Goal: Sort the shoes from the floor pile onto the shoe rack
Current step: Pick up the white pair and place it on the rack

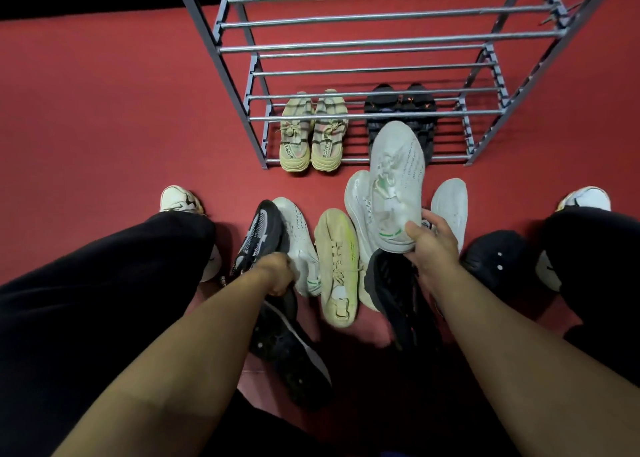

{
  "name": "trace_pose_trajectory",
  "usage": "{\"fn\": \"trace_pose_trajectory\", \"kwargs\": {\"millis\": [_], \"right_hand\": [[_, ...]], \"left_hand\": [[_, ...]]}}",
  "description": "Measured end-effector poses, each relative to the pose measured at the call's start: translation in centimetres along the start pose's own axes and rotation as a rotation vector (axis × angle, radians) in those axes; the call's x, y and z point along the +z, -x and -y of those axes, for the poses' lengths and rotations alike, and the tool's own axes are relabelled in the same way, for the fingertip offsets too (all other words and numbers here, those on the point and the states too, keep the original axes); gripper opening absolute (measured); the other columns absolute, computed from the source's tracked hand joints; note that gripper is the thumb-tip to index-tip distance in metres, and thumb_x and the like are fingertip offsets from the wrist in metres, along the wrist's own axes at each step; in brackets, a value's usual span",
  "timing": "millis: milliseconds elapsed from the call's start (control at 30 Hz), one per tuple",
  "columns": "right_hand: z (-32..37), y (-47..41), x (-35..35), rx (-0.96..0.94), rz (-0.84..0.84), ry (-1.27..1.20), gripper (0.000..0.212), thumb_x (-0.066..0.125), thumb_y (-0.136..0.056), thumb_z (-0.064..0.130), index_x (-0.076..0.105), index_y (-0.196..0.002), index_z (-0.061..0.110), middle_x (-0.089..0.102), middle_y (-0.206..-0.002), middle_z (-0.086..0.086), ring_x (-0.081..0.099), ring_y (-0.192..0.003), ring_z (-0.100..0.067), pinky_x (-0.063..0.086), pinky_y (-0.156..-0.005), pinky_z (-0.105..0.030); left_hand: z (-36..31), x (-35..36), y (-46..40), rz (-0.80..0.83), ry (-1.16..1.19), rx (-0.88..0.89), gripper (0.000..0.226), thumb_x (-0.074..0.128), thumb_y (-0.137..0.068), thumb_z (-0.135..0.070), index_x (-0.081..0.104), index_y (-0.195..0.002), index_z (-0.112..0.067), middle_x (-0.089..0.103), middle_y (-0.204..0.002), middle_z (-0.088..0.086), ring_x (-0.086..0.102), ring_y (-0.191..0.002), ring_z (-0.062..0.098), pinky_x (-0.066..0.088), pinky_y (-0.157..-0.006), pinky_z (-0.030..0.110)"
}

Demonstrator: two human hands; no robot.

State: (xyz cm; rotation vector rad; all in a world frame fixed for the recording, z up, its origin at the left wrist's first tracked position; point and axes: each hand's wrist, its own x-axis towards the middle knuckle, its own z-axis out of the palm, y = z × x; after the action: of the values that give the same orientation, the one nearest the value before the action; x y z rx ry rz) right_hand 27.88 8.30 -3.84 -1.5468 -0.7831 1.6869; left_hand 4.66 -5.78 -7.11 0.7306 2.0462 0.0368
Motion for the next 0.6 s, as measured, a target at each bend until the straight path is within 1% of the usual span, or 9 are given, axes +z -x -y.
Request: {"fn": "trace_pose_trajectory", "kwargs": {"millis": [67, 133, 233, 267, 333, 433, 467, 533, 600], "right_hand": [[0.2, 0.5, 0.8, 0.011, 0.069, -0.027, 0.038, 0.066, -0.087, 0.004, 0.058, -0.121, 0.019, 0.07, -0.104, -0.005, 0.073, -0.087, -0.018, 0.061, -0.077, -0.04], [0.1, 1.1, 1.3, 0.017, 0.126, -0.044, 0.038, 0.066, -0.088, 0.006, 0.056, -0.122, 0.019, 0.07, -0.105, -0.005, 0.074, -0.08, -0.013, 0.061, -0.066, -0.035], [-0.6, 1.5, 1.3, 0.029, 0.161, -0.022, 0.038, 0.066, -0.089, 0.006, 0.055, -0.124, 0.017, 0.071, -0.104, -0.004, 0.074, -0.077, -0.01, 0.059, -0.058, -0.028], [-0.9, 1.5, 1.1, 0.033, 0.171, -0.014, 0.037, 0.065, -0.09, 0.006, 0.055, -0.124, 0.016, 0.071, -0.103, -0.004, 0.074, -0.076, -0.01, 0.058, -0.058, -0.028], [-1.3, 1.4, 0.7, 0.049, 0.179, 0.025, 0.036, 0.064, -0.09, 0.006, 0.056, -0.124, 0.015, 0.071, -0.106, -0.006, 0.074, -0.08, -0.012, 0.059, -0.06, -0.03], [-1.7, 0.9, 0.1, 0.093, 0.179, 0.073, 0.037, 0.064, -0.091, 0.009, 0.055, -0.126, 0.017, 0.07, -0.112, -0.008, 0.07, -0.092, -0.017, 0.058, -0.065, -0.033], [-1.8, 0.7, 0.0, 0.11, 0.182, 0.084, 0.036, 0.063, -0.092, 0.011, 0.055, -0.126, 0.018, 0.07, -0.112, -0.007, 0.069, -0.093, -0.017, 0.057, -0.064, -0.032], [-1.9, 0.5, 0.0, 0.134, 0.185, 0.094, 0.033, 0.063, -0.092, 0.013, 0.055, -0.124, 0.02, 0.071, -0.109, -0.004, 0.068, -0.094, -0.016, 0.055, -0.06, -0.029], [-2.0, 0.3, 0.0, 0.148, 0.184, 0.092, 0.03, 0.064, -0.092, 0.014, 0.056, -0.119, 0.022, 0.071, -0.105, -0.001, 0.068, -0.093, -0.014, 0.056, -0.056, -0.027]], "left_hand": [[-0.7, 1.1, -0.3, 0.05, 0.243, -0.097, 0.007, 0.055, -0.088, -0.007, 0.059, -0.094, -0.01, 0.064, -0.088, 0.013, 0.062, -0.073, 0.025, 0.052, -0.062, 0.029], [-1.2, 2.4, -0.4, 0.084, 0.453, -0.197, 0.012, 0.055, -0.087, -0.002, 0.061, -0.097, -0.004, 0.062, -0.088, 0.016, 0.059, -0.068, 0.024, 0.053, -0.06, 0.03], [-2.4, 3.4, -0.4, 0.01, 0.554, -0.202, 0.01, 0.052, -0.092, -0.011, 0.057, -0.1, -0.007, 0.058, -0.089, 0.011, 0.058, -0.078, 0.027, 0.057, -0.067, 0.035], [-2.9, 3.4, -0.2, 0.006, 0.56, -0.198, 0.007, 0.05, -0.094, -0.014, 0.055, -0.091, -0.01, 0.056, -0.086, 0.008, 0.057, -0.083, 0.026, 0.058, -0.074, 0.036], [-3.5, 3.5, 0.0, 0.014, 0.555, -0.24, 0.026, 0.047, -0.097, -0.019, 0.045, -0.071, -0.017, 0.049, -0.074, 0.003, 0.055, -0.082, 0.024, 0.056, -0.079, 0.036], [-3.5, 4.4, 0.7, 0.116, 0.663, -0.325, 0.025, 0.049, -0.093, -0.024, 0.054, -0.07, -0.014, 0.054, -0.066, 0.005, 0.055, -0.063, 0.021, 0.051, -0.058, 0.026], [-3.2, 4.9, 0.8, 0.177, 0.773, -0.337, 0.024, 0.049, -0.093, -0.026, 0.059, -0.076, -0.013, 0.059, -0.067, 0.005, 0.058, -0.067, 0.021, 0.054, -0.063, 0.029], [-2.6, 5.6, 0.8, 0.267, 1.013, -0.368, 0.03, 0.047, -0.093, -0.036, 0.064, -0.082, -0.014, 0.065, -0.076, 0.006, 0.06, -0.088, 0.022, 0.051, -0.093, 0.042], [-2.2, 5.8, 0.1, 0.266, 1.145, -0.397, 0.038, 0.048, -0.091, -0.046, 0.066, -0.089, -0.013, 0.071, -0.089, 0.009, 0.063, -0.095, 0.027, 0.047, -0.098, 0.048]]}}
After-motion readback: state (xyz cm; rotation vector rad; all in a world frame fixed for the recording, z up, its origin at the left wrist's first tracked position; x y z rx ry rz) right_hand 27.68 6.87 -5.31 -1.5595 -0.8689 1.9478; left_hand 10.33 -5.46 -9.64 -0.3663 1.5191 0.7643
